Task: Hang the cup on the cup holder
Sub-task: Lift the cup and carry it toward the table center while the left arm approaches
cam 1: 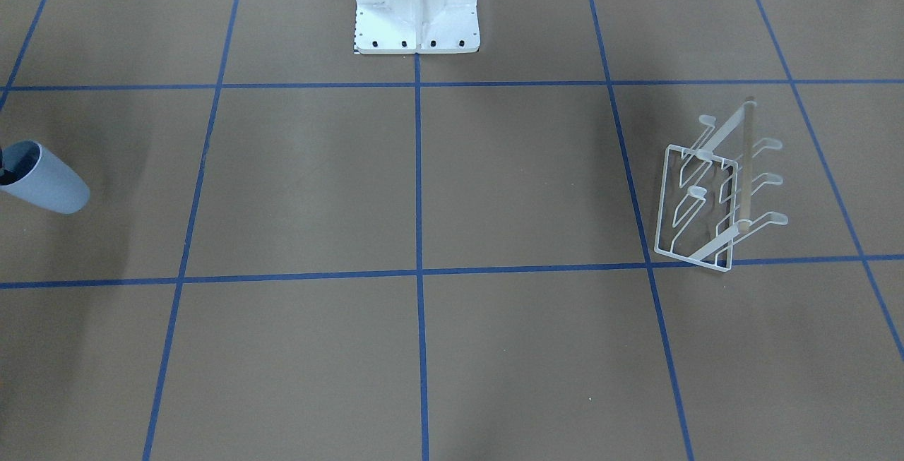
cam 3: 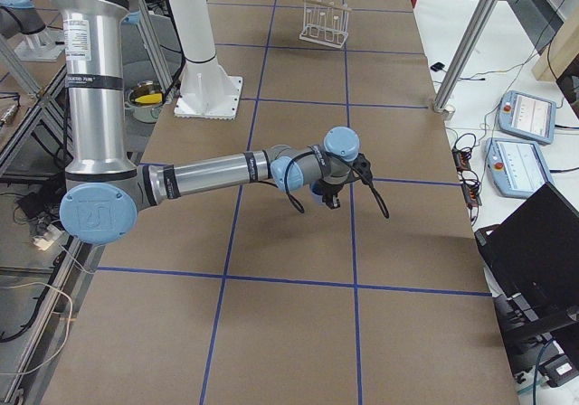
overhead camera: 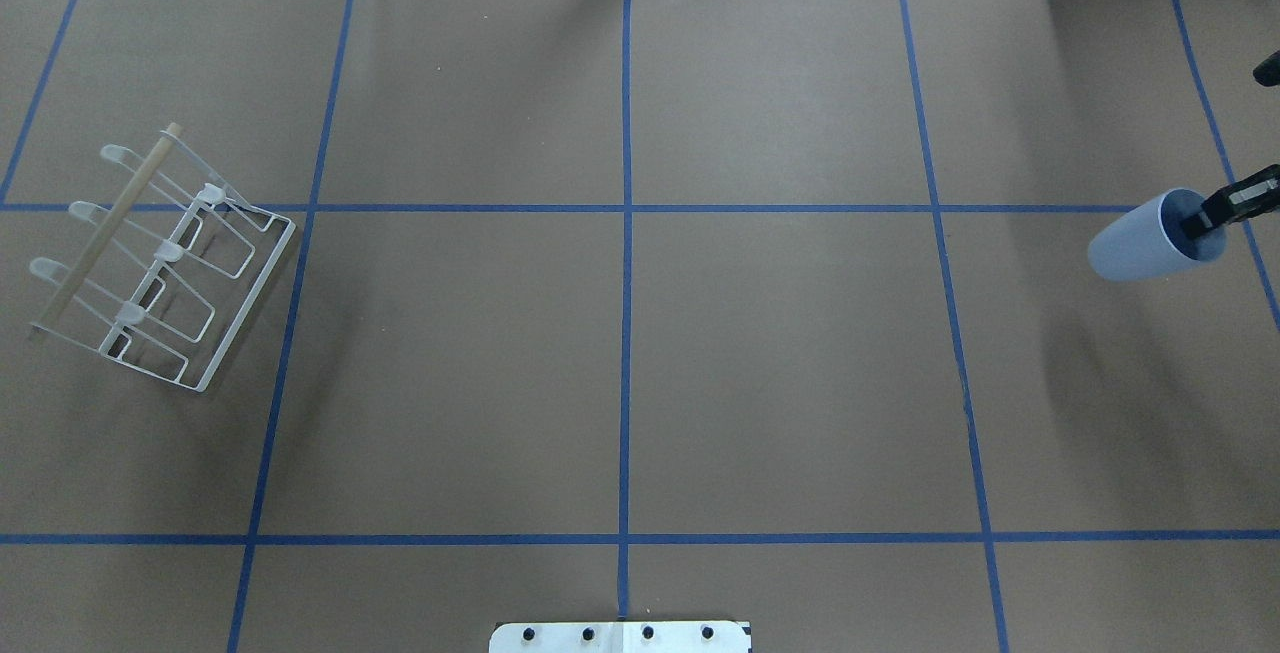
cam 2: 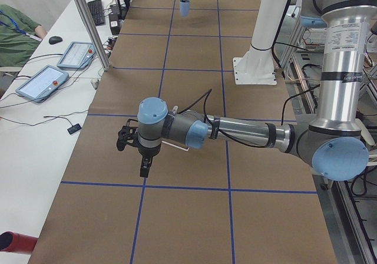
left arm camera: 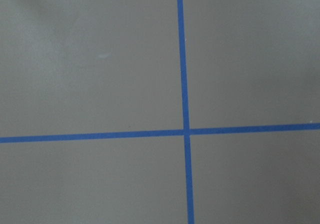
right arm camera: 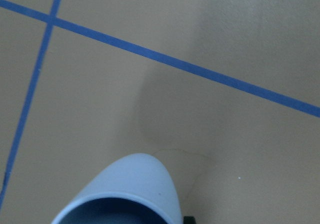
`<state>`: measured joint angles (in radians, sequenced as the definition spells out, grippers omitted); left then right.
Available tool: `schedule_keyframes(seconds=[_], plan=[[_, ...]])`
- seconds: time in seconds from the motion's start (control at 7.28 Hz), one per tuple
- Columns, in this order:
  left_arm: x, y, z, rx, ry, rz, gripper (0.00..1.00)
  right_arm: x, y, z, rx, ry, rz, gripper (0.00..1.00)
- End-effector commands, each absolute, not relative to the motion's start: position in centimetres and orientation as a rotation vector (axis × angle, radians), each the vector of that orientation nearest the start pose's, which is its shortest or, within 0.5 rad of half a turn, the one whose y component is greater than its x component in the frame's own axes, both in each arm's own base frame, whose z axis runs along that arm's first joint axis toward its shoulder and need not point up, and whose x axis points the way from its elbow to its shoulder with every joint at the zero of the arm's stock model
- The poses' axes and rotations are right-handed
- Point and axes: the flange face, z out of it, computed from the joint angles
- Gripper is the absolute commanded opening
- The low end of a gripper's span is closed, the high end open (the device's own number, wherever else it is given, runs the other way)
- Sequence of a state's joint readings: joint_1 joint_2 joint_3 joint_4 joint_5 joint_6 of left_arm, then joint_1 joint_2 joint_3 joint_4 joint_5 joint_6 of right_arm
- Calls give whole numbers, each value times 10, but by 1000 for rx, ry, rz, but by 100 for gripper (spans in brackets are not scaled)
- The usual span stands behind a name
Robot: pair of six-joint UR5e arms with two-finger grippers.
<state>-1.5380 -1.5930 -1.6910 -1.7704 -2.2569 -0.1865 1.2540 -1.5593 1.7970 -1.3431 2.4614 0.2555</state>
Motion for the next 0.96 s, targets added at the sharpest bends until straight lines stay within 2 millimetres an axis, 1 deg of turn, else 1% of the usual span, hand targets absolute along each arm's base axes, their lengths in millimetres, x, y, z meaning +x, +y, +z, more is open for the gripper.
schedule_keyframes(seconds=[0.0,0.14,0.27,0.41,0.55,0.69,0.82], plan=[[-41,-528,531,392,741,-22,99,-105,-492,450,240,-1077,-56,0],[-37,-529,513,477,779,-55,99,-118,-486,438,260,-1158,9,0],[-30,-529,492,521,846,-142,98,-126,-481,437,257,-1215,48,0],[-7,-527,462,544,984,-191,98,-134,-475,432,255,-1262,67,0],[27,-529,433,524,1105,-243,98,-137,-468,423,248,-1315,98,0],[59,-521,421,509,1204,-267,98,-145,-458,414,241,-1383,109,0],[73,-519,398,486,1303,-317,98,-155,-448,405,218,-1443,118,0]])
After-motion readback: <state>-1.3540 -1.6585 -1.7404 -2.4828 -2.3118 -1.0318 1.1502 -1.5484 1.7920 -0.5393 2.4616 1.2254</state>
